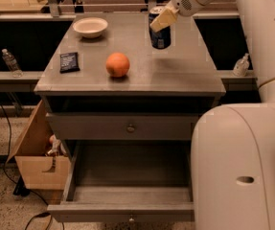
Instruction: Place pepsi can into middle drawer
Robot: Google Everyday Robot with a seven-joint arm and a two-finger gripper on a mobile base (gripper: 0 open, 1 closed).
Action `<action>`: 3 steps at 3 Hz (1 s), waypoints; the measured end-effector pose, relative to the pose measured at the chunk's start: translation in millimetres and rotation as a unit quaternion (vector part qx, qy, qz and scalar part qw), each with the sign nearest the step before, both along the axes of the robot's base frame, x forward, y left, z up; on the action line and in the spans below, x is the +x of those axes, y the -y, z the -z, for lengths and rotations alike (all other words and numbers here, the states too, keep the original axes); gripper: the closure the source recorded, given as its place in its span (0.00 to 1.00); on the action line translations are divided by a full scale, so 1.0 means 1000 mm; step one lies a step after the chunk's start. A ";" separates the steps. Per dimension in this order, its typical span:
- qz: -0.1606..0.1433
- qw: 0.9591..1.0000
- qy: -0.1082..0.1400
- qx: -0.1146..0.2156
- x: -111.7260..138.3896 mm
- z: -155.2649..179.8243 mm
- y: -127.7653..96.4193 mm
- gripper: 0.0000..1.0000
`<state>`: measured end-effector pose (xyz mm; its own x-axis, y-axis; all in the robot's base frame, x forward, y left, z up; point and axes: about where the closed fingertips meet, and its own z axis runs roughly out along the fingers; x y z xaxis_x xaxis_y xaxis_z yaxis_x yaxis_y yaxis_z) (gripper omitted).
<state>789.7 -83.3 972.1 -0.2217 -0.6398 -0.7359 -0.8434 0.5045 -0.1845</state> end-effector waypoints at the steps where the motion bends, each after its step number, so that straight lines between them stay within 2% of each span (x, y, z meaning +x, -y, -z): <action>1: -0.005 1.000 0.010 0.011 -0.038 -0.025 0.016 1.00; 2: -0.003 0.998 0.062 0.025 -0.084 -0.075 0.025 1.00; 3: 0.008 0.993 0.110 0.038 -0.136 -0.110 0.025 1.00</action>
Offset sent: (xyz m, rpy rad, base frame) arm -0.1958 0.0093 -0.0013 0.0073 -0.0538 0.0493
